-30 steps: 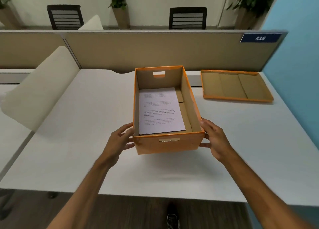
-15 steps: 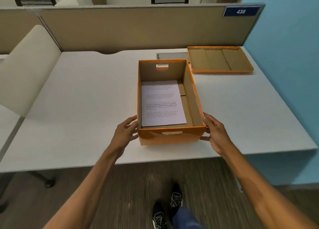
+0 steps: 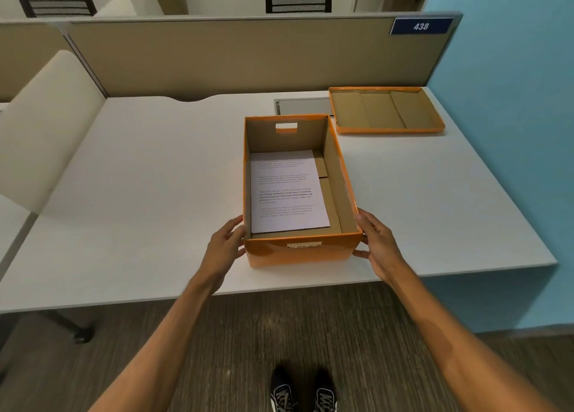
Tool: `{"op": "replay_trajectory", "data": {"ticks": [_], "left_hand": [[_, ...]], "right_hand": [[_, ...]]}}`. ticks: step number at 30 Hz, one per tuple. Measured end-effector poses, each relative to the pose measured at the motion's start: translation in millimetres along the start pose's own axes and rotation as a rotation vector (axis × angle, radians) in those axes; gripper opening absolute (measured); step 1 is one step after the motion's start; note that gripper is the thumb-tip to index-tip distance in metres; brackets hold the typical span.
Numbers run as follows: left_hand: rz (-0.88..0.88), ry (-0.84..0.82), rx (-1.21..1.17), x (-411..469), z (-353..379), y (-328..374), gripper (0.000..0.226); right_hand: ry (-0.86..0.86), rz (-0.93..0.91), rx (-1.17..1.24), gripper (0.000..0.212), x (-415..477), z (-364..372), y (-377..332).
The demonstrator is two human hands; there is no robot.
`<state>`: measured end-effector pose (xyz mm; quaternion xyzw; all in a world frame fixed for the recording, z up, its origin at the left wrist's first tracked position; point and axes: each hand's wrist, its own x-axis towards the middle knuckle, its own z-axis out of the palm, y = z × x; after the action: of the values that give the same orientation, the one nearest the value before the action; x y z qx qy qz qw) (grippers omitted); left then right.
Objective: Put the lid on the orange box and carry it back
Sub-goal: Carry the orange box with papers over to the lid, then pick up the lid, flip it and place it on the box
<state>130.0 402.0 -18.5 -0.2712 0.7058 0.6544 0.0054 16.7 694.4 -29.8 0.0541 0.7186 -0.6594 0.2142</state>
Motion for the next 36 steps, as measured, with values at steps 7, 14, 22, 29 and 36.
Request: {"op": "replay_trajectory", "data": {"ticks": [7, 14, 22, 29, 36], "left_hand": [[0.024, 0.013, 0.022, -6, 4, 4, 0.051], [0.071, 0.094, 0.21, -4, 5, 12, 0.054], [0.389, 0.232, 0.505, -8, 23, 48, 0.055], [0.539, 0.14, 0.453, -12, 78, 88, 0.044], [0.574, -0.045, 0.361, -4, 156, 122, 0.044]], "right_hand": [[0.007, -0.024, -0.102, 0.048, 1, -5, 0], [0.058, -0.084, -0.197, 0.048, 4, -18, -10], [0.155, -0.166, -0.216, 0.032, 0, -37, -33], [0.173, -0.22, -0.209, 0.03, -1, -63, -57], [0.162, -0.261, -0.228, 0.027, 19, -110, -79]]}}
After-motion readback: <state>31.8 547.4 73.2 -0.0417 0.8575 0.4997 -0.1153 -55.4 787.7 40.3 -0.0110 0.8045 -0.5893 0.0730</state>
